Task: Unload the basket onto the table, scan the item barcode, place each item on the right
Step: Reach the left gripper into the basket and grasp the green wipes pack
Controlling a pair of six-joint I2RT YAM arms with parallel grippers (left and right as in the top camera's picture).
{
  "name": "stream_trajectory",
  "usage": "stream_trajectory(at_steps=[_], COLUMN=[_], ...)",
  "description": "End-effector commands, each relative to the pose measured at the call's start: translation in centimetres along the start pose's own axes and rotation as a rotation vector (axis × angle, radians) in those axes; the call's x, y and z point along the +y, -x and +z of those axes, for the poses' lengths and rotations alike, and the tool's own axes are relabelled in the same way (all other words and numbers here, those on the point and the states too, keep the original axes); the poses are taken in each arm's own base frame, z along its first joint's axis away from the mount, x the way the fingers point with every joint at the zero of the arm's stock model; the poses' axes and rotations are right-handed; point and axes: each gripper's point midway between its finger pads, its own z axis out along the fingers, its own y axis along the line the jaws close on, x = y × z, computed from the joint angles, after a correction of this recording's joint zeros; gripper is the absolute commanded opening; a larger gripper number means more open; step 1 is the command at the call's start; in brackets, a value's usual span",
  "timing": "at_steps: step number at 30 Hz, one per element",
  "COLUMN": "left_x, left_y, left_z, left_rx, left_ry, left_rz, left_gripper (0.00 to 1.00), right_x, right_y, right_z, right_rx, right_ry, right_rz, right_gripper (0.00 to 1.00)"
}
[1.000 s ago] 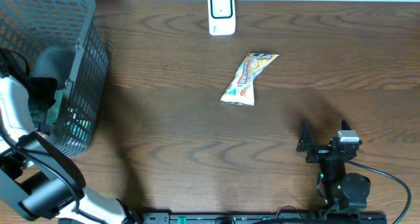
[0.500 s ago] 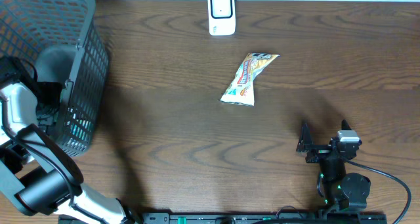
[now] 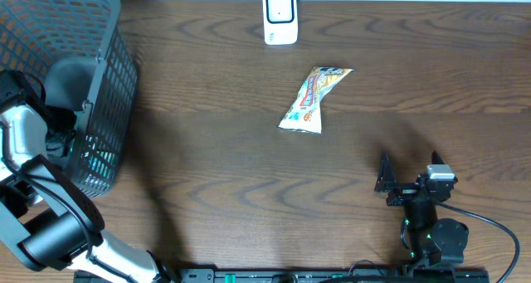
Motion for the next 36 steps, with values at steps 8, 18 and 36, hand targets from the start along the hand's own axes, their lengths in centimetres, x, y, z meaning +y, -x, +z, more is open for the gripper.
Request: stream_trajectory(at_steps=[8, 18, 36], left_x=[0.5, 0.8, -4.7], left_y=[-0.5, -0.8, 1.7], left_z=[1.5, 1.5, -27.2], left_rx=[0.026, 0.041, -0.454], left_ry=[0.031, 0.041, -0.645], left_rz=[0.125, 0.129, 0.253], left_gripper=[0.5, 0.07, 0.07], right_x=[0.2, 0.2, 0.2], right_y=[0.0, 0.0, 0.0], right_z=[0.0, 0.0, 0.0], right_rx=[-0.001, -0.001, -0.001], right_ry=[0.007, 0.007, 0.007], right_rz=[-0.012, -0.012, -0.012], right_gripper=[0.99, 0.99, 0.99])
